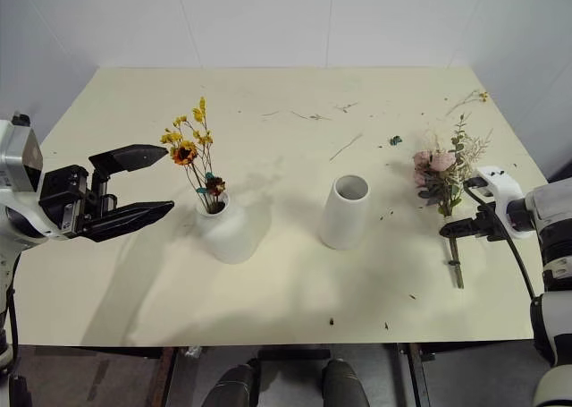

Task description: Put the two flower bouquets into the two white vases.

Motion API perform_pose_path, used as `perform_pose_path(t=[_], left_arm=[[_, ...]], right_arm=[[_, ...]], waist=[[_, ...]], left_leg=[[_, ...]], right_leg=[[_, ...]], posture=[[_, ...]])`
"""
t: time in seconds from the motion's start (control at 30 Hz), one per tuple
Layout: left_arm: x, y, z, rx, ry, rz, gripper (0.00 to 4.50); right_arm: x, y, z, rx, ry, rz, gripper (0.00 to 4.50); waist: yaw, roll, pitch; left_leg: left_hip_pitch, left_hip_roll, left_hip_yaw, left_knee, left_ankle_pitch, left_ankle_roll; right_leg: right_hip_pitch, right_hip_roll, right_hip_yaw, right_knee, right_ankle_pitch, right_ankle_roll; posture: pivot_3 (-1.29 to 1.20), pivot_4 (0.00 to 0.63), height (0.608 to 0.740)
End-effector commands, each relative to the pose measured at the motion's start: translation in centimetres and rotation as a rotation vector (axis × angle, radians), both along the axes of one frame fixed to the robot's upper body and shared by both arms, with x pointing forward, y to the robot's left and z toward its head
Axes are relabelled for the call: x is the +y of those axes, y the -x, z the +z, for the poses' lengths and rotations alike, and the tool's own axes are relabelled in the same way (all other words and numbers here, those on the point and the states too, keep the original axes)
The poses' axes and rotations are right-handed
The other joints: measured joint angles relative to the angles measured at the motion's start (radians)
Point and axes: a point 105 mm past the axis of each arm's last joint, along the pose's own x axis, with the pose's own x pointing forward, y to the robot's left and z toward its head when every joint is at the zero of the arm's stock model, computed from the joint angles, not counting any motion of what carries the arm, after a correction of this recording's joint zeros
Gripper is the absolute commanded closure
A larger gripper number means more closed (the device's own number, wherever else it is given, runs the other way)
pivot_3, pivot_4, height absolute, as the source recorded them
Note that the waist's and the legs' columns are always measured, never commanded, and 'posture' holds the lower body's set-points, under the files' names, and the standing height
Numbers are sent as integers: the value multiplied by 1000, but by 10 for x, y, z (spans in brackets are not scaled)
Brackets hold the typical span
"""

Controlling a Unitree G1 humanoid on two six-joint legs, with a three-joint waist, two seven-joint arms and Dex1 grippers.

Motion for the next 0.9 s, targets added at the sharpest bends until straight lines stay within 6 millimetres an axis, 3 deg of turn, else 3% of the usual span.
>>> perform_pose_path(t=[0.03,0.27,0.3,0.47,0.57,0.6,0.77,0.9], left_arm=[[-2,8,10,-62,11,-7,0],[-4,1,10,-71,15,-16,0],[-5,0,10,-72,18,-22,0],[-10,-7,13,-78,32,-59,0],[-17,-13,12,-72,46,-92,0],[-20,-15,11,-69,51,-101,0],[-23,-22,10,-58,56,-123,0],[-24,-25,9,-52,54,-133,0]], right_arm=[[1,-2,-3,9,5,4,1949],[-6,-11,21,-127,-70,-88,4325],[-5,-14,29,-174,-101,-90,4483],[10,-26,78,-481,-246,-50,4483],[50,-17,151,-987,-454,148,4483],[60,-8,164,-1079,-515,174,4483],[117,31,207,-1258,-786,323,4483],[145,49,214,-1252,-915,420,4483]], waist=[[0,0,0],[0,0,0],[0,0,0],[-1,0,0],[-2,0,0],[-4,0,0],[3,0,0],[5,0,0]], left_leg=[[0,0,0,0,0,0],[0,0,0,1,0,0],[0,0,0,1,0,0],[0,0,0,1,0,0],[0,1,0,1,0,0],[0,2,0,2,0,0],[0,3,-2,2,0,-1],[0,3,-2,3,0,-1]], right_leg=[[0,0,0,0,0,0],[1,0,0,0,1,1],[1,0,0,0,1,1],[1,0,0,0,1,1],[1,2,0,0,1,1],[1,3,0,1,1,1],[0,4,1,5,0,1],[0,4,1,7,0,0]], posture=[[0,150,740],[0,150,740],[0,150,740],[0,150,740],[0,150,740],[0,150,740],[0,150,740],[0,150,740]])
